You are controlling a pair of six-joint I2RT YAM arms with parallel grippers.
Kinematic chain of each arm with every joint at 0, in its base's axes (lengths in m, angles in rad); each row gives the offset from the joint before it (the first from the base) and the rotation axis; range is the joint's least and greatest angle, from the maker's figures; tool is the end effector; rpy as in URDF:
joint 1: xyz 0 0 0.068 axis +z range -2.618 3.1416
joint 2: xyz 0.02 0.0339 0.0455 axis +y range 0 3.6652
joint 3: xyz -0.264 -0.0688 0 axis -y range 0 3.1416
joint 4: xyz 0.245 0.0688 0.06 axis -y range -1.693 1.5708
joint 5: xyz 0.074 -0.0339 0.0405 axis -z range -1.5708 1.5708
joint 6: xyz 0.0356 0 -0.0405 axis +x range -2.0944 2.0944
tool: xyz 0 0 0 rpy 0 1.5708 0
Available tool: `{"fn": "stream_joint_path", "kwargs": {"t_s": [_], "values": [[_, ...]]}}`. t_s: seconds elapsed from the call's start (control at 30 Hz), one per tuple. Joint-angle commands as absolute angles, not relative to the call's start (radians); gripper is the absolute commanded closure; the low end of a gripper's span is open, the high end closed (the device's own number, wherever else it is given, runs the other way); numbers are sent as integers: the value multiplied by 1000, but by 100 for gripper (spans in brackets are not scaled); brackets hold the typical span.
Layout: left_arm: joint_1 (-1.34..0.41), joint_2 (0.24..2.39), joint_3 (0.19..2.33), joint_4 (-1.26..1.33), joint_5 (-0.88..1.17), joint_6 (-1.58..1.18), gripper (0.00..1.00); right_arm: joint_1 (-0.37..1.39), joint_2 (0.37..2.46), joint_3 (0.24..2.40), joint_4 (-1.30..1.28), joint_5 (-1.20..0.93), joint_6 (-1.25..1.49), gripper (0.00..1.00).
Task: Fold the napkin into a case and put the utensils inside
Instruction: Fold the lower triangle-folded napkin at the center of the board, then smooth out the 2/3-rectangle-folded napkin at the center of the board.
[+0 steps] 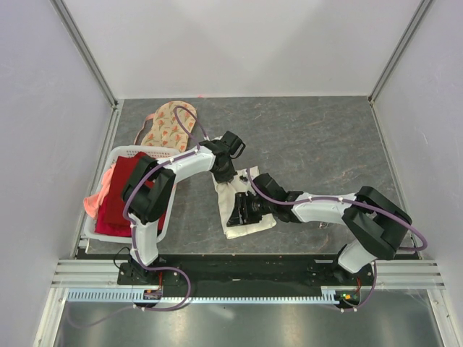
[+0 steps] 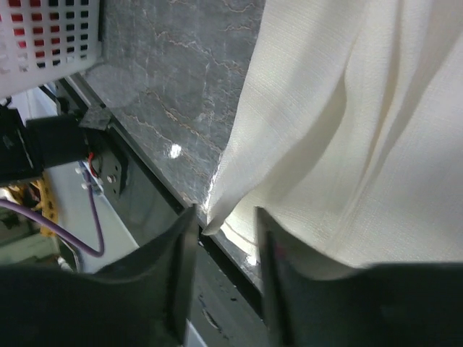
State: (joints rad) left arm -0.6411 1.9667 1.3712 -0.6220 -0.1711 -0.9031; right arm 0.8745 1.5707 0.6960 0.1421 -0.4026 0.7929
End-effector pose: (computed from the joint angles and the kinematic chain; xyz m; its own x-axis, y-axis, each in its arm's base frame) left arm 0.3210 -0.2320 0.1670 -0.8913 -0.3004 -0.3397 -0.2548 0.9514 -0.1728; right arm 0.1833 0.2410 0.1566 -0.9370 -0.0989 -0.3351 -0.3209 0.6228 0.7135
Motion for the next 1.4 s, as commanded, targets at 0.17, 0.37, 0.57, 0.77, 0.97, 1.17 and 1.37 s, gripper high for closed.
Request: {"fn": "stream_joint_path", "kwargs": {"t_s": [0.17, 0.37, 0.57, 0.77, 0.97, 1.17, 1.37], "values": [[-643, 1965, 1405, -601, -169, -888, 98, 871, 1520, 652, 91, -304, 766, 100], [-643, 1921, 1411, -597, -153, -781, 77, 851, 1520, 615, 80, -287, 723, 100], [-641, 1850, 1436, -595, -103, -684, 34, 835, 1522, 615, 81, -279, 709, 100], [-627, 1787, 1442, -597, -5, -644, 15, 813, 1505, 604, 81, -268, 712, 100], [-580, 1706, 1372, -598, 37, -611, 23, 808, 1479, 592, 69, -252, 713, 100], [-531, 1687, 1295, -595, -44, -597, 68, 807, 1471, 580, 69, -244, 715, 99], [-508, 1727, 1261, -595, -138, -603, 98, 807, 1459, 572, 69, -242, 713, 98]]}}
